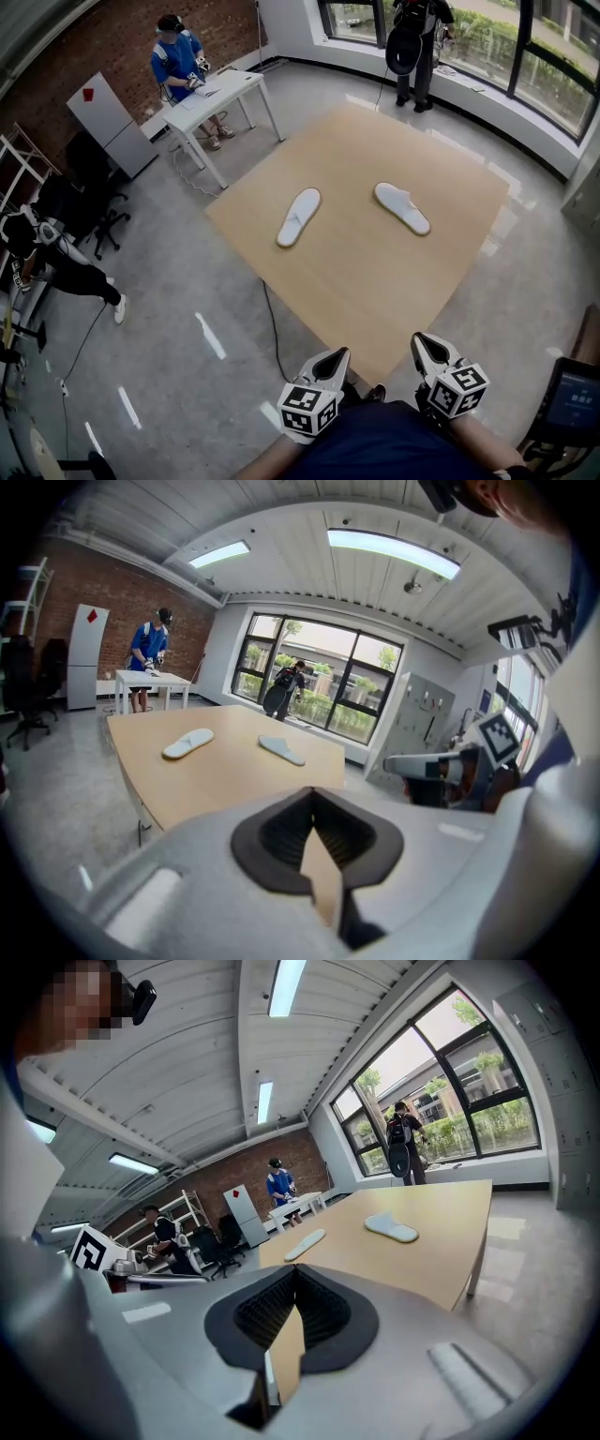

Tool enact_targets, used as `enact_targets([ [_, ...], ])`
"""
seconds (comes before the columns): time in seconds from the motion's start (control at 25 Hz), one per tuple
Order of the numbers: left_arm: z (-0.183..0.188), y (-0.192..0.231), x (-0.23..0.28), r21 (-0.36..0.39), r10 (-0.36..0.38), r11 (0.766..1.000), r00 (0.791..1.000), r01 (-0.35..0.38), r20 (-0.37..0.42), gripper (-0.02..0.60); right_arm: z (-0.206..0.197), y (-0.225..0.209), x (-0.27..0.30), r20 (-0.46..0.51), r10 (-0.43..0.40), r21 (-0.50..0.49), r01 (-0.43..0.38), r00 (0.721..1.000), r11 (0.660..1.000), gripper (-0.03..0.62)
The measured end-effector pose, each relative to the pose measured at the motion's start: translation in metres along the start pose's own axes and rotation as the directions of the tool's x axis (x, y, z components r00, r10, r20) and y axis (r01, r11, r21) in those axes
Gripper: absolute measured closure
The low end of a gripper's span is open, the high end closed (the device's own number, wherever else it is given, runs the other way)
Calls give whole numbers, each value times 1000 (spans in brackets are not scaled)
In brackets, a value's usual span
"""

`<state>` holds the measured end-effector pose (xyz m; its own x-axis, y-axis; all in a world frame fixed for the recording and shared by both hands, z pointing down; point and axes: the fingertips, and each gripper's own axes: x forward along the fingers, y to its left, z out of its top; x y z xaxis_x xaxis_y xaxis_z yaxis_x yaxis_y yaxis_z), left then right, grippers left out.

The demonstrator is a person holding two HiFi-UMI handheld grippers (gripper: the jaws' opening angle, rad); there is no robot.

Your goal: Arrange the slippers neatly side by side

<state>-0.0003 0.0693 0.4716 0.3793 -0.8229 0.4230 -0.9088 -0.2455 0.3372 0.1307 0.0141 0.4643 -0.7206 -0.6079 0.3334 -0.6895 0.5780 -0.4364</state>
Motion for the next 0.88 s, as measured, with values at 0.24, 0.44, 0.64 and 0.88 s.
enact_targets([
  [0.24,16,29,33,-11,-10,1000,1000,10,-12,578,16,-20,31,-1,-36,-2,36,999,999,583],
  [0.44,35,36,65,4,-79,997,996,79,-34,578,29,-35,45,5,-106,2,106,994,994,583],
  [0.64,40,46,92,-4,-140,990,988,140,-69,578,32,-49,57,-13,-171,13,171,985,985,583],
  [0.88,39,72,112,-32,-188,982,977,185,-98,578,36,-56,69,-45,-250,2,251,967,968,583],
])
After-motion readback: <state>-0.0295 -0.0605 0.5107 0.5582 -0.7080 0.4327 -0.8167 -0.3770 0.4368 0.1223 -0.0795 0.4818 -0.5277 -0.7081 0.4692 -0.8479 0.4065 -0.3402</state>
